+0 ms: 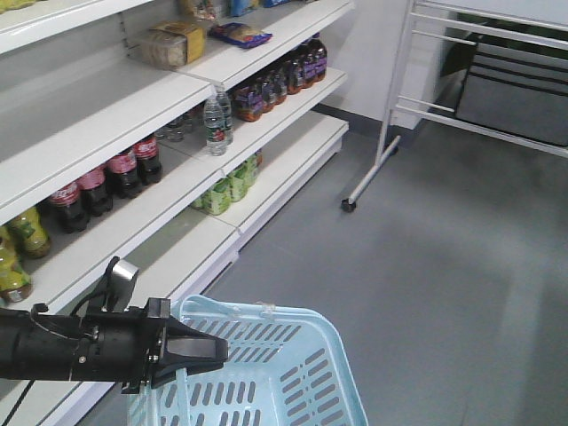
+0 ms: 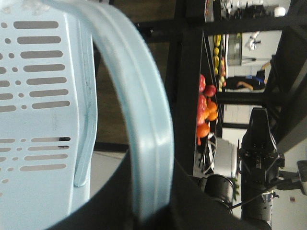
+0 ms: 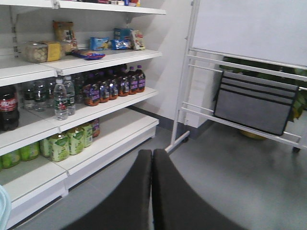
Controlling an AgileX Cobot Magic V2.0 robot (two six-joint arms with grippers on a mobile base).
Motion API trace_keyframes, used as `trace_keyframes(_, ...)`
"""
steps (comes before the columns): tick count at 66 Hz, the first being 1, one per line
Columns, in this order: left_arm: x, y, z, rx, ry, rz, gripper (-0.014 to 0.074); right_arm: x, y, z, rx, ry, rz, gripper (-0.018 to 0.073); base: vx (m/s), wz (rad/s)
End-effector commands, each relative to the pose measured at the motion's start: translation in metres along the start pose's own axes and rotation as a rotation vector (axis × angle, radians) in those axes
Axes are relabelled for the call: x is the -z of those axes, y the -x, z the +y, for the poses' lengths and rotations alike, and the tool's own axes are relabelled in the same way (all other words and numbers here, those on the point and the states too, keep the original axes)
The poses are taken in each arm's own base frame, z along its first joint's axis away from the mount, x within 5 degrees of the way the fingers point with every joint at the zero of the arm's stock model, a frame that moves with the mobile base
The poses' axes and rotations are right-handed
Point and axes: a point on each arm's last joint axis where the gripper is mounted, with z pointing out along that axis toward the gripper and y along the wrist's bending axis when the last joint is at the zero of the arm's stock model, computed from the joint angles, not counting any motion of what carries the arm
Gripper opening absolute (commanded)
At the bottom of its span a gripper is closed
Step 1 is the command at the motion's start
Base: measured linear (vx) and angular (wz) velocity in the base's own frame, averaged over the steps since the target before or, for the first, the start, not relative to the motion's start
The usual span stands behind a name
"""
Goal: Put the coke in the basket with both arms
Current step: 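Turn the base away from the shelves while holding the basket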
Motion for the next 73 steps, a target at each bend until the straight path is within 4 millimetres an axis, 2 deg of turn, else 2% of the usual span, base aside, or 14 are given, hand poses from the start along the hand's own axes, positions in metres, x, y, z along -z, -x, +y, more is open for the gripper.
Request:
trace_keyframes(1, 0.0041, 0.0021, -0.0246, -0.025, -0.147, -0.032, -0.0007, 0.0010, 0.0041, 0.0002, 0.014, -0.001, -0.082, -0.0009, -0.06, -0.47)
trace_keyframes(55, 0.0041, 0.0021, -0.0246, -0.025, -0.147, -0.032, -0.0006, 0.0010, 0.0041, 0.0002, 0.014, -0.001, -0.082, -0.0009, -0.01, -0.51)
trace_keyframes(73, 0.0041, 0.0021, -0.0246, -0.025, -0.147, -0.032, -0.0006, 0.0010, 0.0041, 0.0002, 0.014, -0.001, -0.082, -0.0009, 0.04, -0.32)
